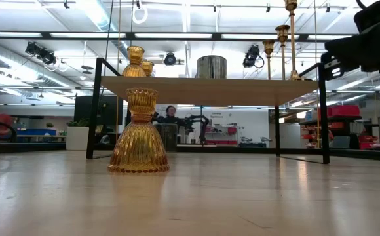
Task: Pick & Place candle stick holders
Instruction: Put the glass candle holder on the shelf aligned with the other glass candle holder
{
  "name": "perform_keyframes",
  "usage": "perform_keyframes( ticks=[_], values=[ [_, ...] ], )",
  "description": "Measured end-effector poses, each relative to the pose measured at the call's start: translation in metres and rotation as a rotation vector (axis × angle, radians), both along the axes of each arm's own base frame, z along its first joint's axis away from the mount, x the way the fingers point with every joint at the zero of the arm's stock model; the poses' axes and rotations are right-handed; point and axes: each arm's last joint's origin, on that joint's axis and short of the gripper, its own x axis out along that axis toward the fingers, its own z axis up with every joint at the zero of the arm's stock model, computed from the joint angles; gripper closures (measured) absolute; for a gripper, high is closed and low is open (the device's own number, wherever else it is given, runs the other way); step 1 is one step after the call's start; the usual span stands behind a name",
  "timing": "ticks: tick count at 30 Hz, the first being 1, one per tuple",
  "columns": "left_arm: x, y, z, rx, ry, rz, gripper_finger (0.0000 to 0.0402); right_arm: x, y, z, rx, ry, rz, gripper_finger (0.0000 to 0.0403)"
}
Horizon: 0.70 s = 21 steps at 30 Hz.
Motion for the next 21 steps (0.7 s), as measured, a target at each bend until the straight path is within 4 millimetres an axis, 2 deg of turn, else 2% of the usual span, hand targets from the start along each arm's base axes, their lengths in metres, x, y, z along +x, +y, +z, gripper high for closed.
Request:
perform_keyframes(
  ticks=[21],
  values=[
    [0.0000,0.0005,0.0000,-0.003,0.000,0.010,0.0069,0.0001,-0.0004,0.0000,0.027,0.008,-0.004,0.0390]
  ],
)
